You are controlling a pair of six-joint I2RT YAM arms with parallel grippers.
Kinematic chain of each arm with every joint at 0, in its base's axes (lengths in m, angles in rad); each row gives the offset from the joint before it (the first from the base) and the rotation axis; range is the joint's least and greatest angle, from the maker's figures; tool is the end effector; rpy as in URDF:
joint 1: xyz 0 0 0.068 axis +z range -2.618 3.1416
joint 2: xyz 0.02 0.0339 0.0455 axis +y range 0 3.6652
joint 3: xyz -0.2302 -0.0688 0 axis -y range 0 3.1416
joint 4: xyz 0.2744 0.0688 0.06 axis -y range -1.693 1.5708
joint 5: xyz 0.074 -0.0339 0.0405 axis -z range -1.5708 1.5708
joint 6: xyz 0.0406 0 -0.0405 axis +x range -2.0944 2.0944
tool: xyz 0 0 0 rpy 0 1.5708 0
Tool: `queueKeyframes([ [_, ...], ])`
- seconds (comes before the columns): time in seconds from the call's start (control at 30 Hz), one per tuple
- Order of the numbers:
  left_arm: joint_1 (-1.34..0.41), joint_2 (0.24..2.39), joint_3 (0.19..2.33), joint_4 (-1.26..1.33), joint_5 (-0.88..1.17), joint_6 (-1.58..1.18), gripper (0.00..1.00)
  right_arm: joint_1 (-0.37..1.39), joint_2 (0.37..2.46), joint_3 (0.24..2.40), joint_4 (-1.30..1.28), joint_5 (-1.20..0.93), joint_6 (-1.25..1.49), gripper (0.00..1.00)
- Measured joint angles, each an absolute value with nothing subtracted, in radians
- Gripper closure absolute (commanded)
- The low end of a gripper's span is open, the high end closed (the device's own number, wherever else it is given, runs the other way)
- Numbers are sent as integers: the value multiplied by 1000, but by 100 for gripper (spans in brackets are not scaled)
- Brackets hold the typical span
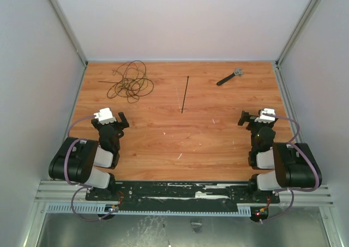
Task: Zip-tie the wires
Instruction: Untie the cable at the center of the board.
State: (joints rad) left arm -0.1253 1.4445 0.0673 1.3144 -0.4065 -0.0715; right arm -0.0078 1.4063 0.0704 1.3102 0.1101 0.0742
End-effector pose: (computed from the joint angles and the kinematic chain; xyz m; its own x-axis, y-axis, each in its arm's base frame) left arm 0.2141 -0.0108 0.0772 -0.0423 -0.0608 -0.9973 -0.2805 0.9587 -0.0465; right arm 0.2188 -0.0062 0.0848 -0.0169 0.0738 -0.9971 0.1192 0.9903 0.0713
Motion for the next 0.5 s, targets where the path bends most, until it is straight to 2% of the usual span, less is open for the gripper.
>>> queueKeyframes([
  [0.17,-125,1444,67,1314,-406,-72,2,-8,1384,96,1246,136,76,1],
  [0.5,-121,1443,68,1311,-406,-73,2,-6,1274,438,775,171,136,1],
])
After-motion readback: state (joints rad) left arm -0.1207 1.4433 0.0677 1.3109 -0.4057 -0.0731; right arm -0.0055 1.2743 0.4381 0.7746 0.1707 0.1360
